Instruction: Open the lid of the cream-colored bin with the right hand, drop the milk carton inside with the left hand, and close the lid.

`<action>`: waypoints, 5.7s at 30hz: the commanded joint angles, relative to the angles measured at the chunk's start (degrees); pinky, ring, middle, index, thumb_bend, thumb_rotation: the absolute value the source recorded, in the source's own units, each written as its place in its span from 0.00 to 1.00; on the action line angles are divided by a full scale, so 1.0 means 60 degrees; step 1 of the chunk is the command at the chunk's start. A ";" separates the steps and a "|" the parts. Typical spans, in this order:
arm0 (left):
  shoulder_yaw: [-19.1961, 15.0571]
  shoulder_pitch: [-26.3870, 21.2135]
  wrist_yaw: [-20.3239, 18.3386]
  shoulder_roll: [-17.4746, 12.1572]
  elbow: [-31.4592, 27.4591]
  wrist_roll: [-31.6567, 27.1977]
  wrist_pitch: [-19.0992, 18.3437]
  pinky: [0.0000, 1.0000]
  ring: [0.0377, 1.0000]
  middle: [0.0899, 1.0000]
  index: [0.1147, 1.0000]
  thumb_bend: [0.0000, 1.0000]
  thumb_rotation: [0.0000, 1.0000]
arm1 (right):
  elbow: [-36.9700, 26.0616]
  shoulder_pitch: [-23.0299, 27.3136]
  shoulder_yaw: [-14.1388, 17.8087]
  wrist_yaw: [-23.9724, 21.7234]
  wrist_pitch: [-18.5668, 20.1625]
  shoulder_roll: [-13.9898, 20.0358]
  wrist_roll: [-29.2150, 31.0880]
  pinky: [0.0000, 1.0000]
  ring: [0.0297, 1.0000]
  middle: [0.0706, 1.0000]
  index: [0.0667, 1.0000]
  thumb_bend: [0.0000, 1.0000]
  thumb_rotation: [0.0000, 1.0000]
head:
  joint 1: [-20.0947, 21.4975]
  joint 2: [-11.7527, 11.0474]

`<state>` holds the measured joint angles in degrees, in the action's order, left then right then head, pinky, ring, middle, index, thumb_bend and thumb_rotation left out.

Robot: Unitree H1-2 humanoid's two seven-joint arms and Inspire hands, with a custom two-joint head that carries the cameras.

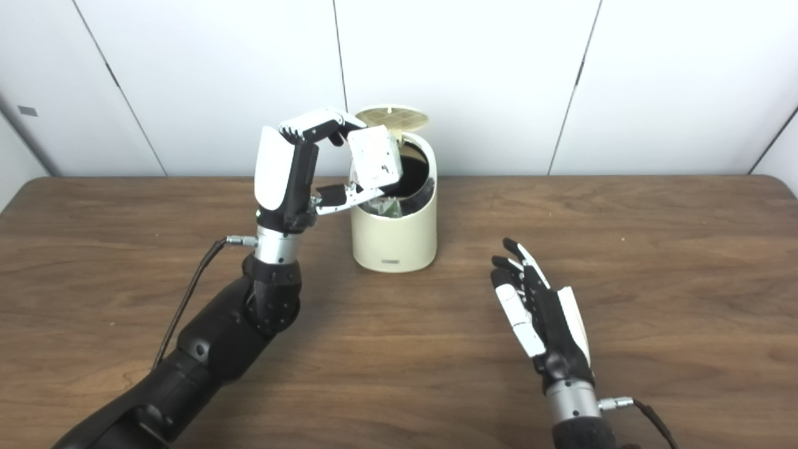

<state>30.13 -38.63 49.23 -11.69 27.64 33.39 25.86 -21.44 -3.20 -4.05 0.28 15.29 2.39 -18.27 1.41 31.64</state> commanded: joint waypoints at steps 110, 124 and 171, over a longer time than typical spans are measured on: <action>-0.1221 -0.0420 -0.1389 0.0879 0.0625 -0.0482 0.0178 0.37 0.41 0.45 0.42 0.50 0.00 | -0.0052 0.0227 0.0270 0.0314 -0.0435 -0.0150 0.0294 0.81 0.75 0.69 0.86 0.45 1.00 | 0.0214 -0.0084; -0.0289 -0.0039 -0.0208 -0.0057 -0.0988 -0.0559 0.0177 0.35 0.42 0.46 0.41 0.48 0.00 | -0.0046 0.0550 0.0443 0.0208 -0.0558 -0.0003 0.0929 0.70 0.71 0.70 0.84 0.40 1.00 | 0.0220 -0.0149; -0.4735 0.5550 -0.7471 0.1660 -0.6488 -0.4754 -0.4972 1.00 1.00 1.00 1.00 0.65 0.99 | 0.2970 0.7923 -0.1802 -0.1457 0.0351 0.1555 -0.3014 0.94 1.00 0.99 0.79 0.57 0.95 | 0.0129 0.0053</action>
<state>2.17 -4.47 4.42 -1.70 -9.48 4.94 -4.21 -2.98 40.97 -14.80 -8.58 18.00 11.01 -35.26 2.29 31.99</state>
